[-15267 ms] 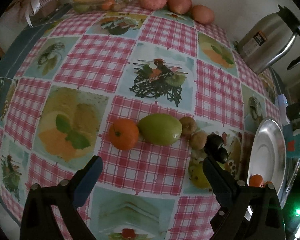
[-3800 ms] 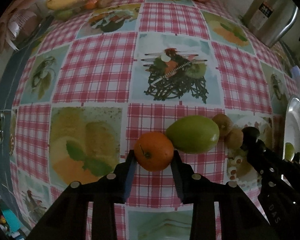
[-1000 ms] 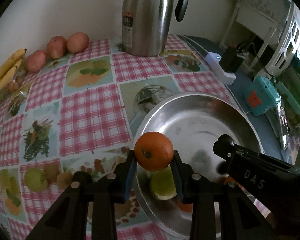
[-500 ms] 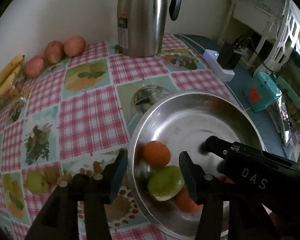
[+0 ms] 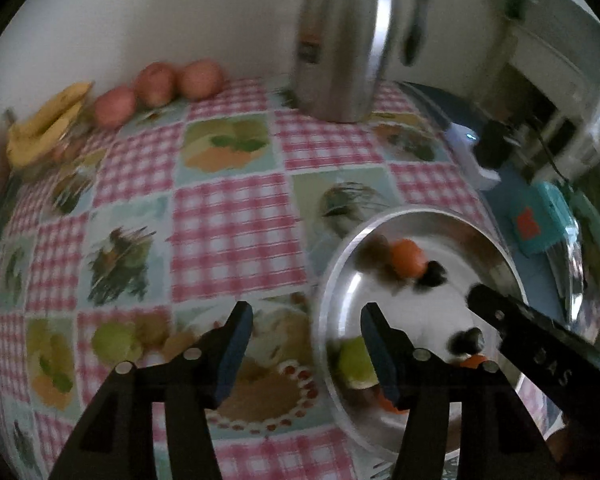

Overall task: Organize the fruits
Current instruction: 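Move both open tools back to the remaining fruit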

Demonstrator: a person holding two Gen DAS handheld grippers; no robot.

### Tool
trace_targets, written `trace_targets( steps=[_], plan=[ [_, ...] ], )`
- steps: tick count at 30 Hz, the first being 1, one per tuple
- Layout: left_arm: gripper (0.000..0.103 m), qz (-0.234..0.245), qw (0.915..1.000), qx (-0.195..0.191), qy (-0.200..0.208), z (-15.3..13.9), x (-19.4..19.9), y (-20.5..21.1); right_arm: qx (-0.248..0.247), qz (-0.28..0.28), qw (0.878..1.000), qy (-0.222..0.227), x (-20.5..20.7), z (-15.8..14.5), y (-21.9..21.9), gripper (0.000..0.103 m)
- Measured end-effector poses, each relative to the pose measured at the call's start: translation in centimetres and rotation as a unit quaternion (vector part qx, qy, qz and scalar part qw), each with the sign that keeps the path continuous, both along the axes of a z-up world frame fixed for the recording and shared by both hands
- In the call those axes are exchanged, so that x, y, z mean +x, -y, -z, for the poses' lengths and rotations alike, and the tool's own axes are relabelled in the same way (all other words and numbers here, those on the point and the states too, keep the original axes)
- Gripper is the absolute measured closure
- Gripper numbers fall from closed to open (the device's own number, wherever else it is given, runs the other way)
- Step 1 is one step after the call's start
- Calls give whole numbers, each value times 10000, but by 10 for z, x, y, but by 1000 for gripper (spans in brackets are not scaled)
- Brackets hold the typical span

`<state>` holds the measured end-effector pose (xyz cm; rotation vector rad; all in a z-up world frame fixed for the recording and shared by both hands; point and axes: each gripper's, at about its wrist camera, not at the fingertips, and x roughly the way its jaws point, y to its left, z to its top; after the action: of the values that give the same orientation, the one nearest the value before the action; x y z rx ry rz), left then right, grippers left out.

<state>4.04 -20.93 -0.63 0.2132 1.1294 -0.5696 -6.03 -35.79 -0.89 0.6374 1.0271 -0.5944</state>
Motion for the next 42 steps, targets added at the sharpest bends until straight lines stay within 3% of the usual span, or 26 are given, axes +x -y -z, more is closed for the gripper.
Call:
trace_targets(
  steps=[9, 25, 32, 36, 42],
  plan=[
    [40, -1078, 9932, -45, -442, -7, 32, -58, -42, -238, 9995, -207, 6, 2, -13, 63],
    [33, -1752, 9832, -113, -505, -18, 52, -120, -317, -1021, 9941, -188, 25, -18, -62, 63],
    [19, -1941, 9795, -165, -505, -20, 56, -132, -326, -1099, 9930, -268, 28, -15, -67, 63],
    [9, -1935, 9795, -133, -538, -17, 56, -132, -323, -1044, 9933, -373, 28, -9, -66, 42],
    [7, -1955, 9783, -131, -670, -12, 56, -132, -277, -979, 9941, -389, 26, -6, -61, 34]
  ],
)
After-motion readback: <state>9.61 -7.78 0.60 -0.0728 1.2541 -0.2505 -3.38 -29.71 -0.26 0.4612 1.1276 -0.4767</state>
